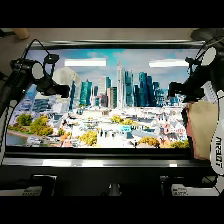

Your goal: Fold the shirts.

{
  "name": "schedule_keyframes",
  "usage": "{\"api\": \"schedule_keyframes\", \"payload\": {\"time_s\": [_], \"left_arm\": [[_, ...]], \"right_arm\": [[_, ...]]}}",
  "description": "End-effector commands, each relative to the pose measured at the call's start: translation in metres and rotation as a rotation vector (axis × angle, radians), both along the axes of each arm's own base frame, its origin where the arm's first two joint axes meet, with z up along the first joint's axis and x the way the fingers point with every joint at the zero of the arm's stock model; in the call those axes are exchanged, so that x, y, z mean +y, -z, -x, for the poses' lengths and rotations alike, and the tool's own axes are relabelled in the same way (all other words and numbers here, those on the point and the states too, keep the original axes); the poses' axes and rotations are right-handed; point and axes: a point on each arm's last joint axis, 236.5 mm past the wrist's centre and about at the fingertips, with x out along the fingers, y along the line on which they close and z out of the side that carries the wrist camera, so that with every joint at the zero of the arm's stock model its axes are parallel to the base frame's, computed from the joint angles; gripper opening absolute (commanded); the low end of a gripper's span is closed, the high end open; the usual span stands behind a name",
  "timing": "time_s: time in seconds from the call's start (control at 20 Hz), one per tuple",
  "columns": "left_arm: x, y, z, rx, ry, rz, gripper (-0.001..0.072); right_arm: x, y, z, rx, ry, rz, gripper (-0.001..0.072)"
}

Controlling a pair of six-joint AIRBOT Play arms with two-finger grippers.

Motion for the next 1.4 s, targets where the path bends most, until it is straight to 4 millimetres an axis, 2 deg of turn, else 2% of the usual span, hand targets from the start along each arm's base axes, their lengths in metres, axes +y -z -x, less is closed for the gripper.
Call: {"api": "schedule_keyframes", "payload": {"time_s": [0.0,0.6,0.7,0.8,0.85,0.9,1.05,1.15,1.2,1.3,1.35], "left_arm": [[0.000,0.000,0.000,0.001,0.001,-0.001,0.0673],[-0.001,0.000,-0.002,-0.007,-0.001,0.003,0.0673],[-0.010,-0.005,-0.032,-0.130,0.013,0.035,0.0673],[-0.021,-0.006,-0.053,-0.202,0.028,0.064,0.0674],[-0.020,-0.006,-0.069,-0.262,0.060,0.037,0.0680],[-0.009,-0.004,-0.084,-0.294,0.021,0.014,0.0678],[0.056,0.041,-0.106,-0.140,-0.181,0.009,0.0682],[0.085,0.073,-0.109,-0.032,-0.320,0.055,0.0682],[0.091,0.086,-0.112,-0.010,-0.373,0.088,0.0682],[0.081,0.101,-0.129,-0.040,-0.390,0.174,0.0667],[0.072,0.100,-0.139,-0.075,-0.388,0.218,0.0553]], "right_arm": [[0.000,0.000,0.000,0.000,0.000,0.000,0.0698],[0.000,0.000,-0.005,-0.019,0.001,-0.001,0.0698],[0.000,-0.002,-0.019,-0.081,0.006,-0.001,0.0698],[-0.001,-0.004,-0.030,-0.127,0.007,0.004,0.0698],[-0.001,-0.004,-0.030,-0.127,0.007,0.004,0.0698],[-0.001,-0.004,-0.030,-0.127,0.006,0.003,0.0698],[0.000,-0.004,-0.032,-0.134,0.001,0.001,0.0698],[0.001,-0.004,-0.031,-0.134,-0.024,0.000,0.0698],[0.002,-0.004,-0.031,-0.134,-0.025,-0.004,0.0699],[0.002,-0.004,-0.032,-0.140,-0.024,-0.004,0.0698],[0.002,-0.005,-0.033,-0.143,-0.025,-0.004,0.0695]]}}
